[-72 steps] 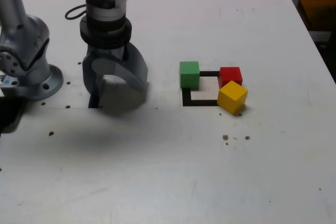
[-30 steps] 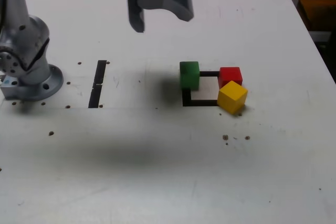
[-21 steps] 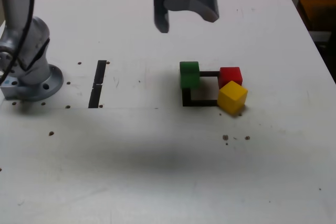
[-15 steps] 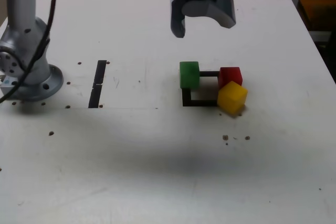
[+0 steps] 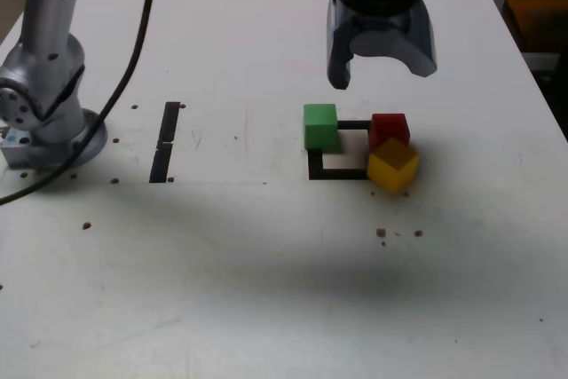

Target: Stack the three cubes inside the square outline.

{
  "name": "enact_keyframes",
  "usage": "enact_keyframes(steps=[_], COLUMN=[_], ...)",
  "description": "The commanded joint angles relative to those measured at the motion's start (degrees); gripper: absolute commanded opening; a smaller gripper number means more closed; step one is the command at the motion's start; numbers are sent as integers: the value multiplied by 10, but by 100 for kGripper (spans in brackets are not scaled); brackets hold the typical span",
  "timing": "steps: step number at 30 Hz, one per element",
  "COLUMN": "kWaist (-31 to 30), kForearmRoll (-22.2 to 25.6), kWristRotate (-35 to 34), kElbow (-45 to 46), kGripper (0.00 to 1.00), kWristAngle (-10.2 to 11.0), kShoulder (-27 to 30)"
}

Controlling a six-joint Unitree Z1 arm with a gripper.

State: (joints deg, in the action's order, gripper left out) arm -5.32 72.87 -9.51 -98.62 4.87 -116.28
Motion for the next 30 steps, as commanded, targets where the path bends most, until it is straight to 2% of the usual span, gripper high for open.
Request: enact_keyframes(steps=[1,12,30], kWaist=[0,2,19], kForearmRoll=[2,9,0], kWristRotate=[3,7,18], kElbow=[-13,-44,-44], kGripper=[85,85,84], kWristAngle=[-7,-28,-50], kShoulder=[-15,-66,-107])
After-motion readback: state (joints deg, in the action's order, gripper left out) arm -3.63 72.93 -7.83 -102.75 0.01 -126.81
